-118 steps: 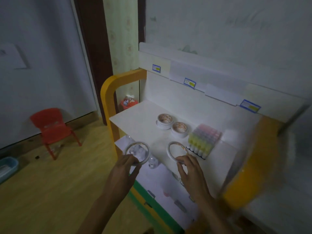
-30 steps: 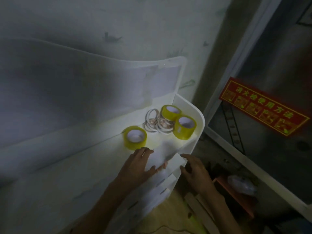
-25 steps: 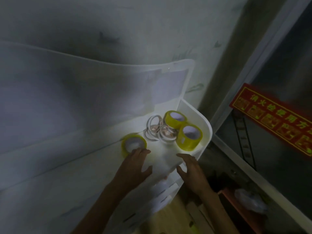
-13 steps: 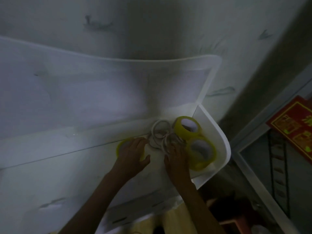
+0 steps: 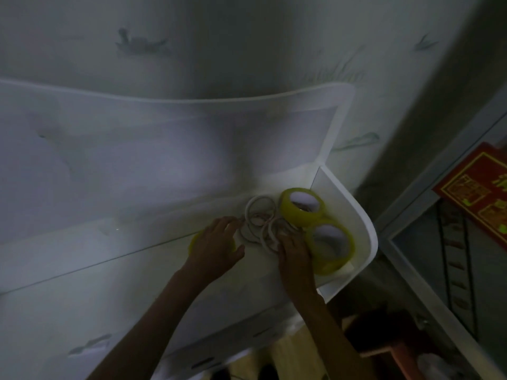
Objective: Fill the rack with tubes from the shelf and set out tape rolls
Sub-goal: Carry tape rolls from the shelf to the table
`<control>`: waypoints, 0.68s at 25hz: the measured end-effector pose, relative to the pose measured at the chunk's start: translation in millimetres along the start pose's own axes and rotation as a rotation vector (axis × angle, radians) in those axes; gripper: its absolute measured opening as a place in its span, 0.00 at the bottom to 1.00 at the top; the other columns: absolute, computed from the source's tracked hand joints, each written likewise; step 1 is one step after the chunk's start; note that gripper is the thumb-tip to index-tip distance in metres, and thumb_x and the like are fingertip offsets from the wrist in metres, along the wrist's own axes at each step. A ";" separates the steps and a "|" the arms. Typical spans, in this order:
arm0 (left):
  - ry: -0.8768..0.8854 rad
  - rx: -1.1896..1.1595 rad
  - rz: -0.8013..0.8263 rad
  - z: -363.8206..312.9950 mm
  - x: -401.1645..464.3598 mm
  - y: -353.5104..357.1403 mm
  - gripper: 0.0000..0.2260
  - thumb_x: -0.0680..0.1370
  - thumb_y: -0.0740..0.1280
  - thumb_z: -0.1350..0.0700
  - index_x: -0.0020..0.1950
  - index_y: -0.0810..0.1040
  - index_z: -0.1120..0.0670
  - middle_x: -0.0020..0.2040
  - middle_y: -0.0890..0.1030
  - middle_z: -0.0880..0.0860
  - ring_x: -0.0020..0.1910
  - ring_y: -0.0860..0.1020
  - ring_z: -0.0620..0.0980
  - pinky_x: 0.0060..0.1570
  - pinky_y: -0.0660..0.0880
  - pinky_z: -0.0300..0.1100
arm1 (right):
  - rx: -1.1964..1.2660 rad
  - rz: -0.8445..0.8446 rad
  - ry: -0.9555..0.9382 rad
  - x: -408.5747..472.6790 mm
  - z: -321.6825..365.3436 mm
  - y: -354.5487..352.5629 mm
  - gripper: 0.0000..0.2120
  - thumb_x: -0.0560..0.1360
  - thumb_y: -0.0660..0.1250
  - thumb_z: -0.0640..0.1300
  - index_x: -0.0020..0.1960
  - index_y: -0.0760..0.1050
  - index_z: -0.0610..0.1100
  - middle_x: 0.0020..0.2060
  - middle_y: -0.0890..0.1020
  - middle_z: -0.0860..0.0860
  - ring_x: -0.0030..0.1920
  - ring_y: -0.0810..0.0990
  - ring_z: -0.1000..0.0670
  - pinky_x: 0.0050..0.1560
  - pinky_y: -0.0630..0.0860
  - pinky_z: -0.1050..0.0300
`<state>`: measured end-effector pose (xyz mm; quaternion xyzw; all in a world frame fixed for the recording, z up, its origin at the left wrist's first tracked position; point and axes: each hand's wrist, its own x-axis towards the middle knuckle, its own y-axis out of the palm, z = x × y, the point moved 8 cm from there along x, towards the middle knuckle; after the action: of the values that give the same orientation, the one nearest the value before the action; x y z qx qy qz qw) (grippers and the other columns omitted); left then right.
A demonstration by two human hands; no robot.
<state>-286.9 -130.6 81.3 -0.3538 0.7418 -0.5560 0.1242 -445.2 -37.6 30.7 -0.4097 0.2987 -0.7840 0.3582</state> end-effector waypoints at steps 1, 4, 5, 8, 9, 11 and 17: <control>0.010 -0.008 -0.001 3.5 1.6 1.1 0.27 0.71 0.61 0.43 0.66 0.74 0.55 0.60 0.76 0.55 0.59 0.74 0.58 0.53 0.76 0.52 | 0.005 -0.021 -0.008 -0.6 3.0 -3.6 0.14 0.77 0.59 0.40 0.58 0.78 0.36 0.54 0.81 0.39 0.56 0.80 0.38 0.57 0.77 0.44; 0.033 -0.033 -0.011 9.0 6.8 1.7 0.26 0.70 0.62 0.44 0.65 0.75 0.57 0.60 0.76 0.56 0.58 0.72 0.57 0.54 0.76 0.52 | 0.111 -0.029 0.005 -4.1 4.4 -9.1 0.18 0.80 0.55 0.45 0.64 0.76 0.39 0.62 0.78 0.44 0.65 0.74 0.45 0.67 0.70 0.47; 0.038 -0.038 -0.008 9.8 9.3 1.8 0.26 0.70 0.64 0.45 0.65 0.75 0.57 0.60 0.76 0.56 0.59 0.72 0.56 0.54 0.76 0.52 | 0.133 -0.041 -0.005 -6.0 4.7 -12.5 0.18 0.81 0.55 0.45 0.65 0.75 0.40 0.63 0.78 0.45 0.66 0.74 0.46 0.68 0.69 0.46; 0.090 -0.052 0.019 8.2 19.4 5.0 0.28 0.68 0.69 0.50 0.65 0.74 0.58 0.62 0.75 0.58 0.61 0.70 0.56 0.55 0.76 0.54 | 0.191 -0.112 -0.052 -10.4 12.0 -31.3 0.15 0.80 0.59 0.44 0.62 0.77 0.42 0.60 0.80 0.46 0.63 0.76 0.49 0.65 0.72 0.48; 0.116 -0.075 0.036 6.2 23.2 6.7 0.28 0.67 0.71 0.51 0.67 0.73 0.57 0.64 0.74 0.58 0.62 0.68 0.55 0.55 0.76 0.55 | 0.209 -0.135 -0.067 -13.3 16.6 -38.1 0.14 0.79 0.60 0.44 0.61 0.77 0.43 0.59 0.81 0.46 0.62 0.76 0.49 0.64 0.72 0.51; 0.117 -0.168 0.077 5.5 31.2 12.0 0.29 0.71 0.72 0.52 0.70 0.68 0.52 0.69 0.68 0.56 0.66 0.66 0.54 0.60 0.73 0.52 | 0.219 -0.134 -0.066 -20.5 20.5 -42.8 0.13 0.78 0.61 0.44 0.60 0.77 0.44 0.58 0.81 0.46 0.61 0.77 0.49 0.63 0.72 0.52; 0.160 -0.200 0.065 5.6 40.4 19.6 0.24 0.78 0.63 0.51 0.71 0.69 0.59 0.73 0.65 0.63 0.73 0.62 0.58 0.72 0.56 0.45 | 0.190 -0.089 -0.055 -37.9 15.3 -41.8 0.12 0.79 0.62 0.45 0.57 0.79 0.43 0.55 0.82 0.48 0.58 0.78 0.50 0.58 0.75 0.50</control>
<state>-320.3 -159.0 69.9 -0.2946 0.8122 -0.5014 0.0466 -429.9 13.9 53.8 -0.4082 0.1947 -0.8123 0.3683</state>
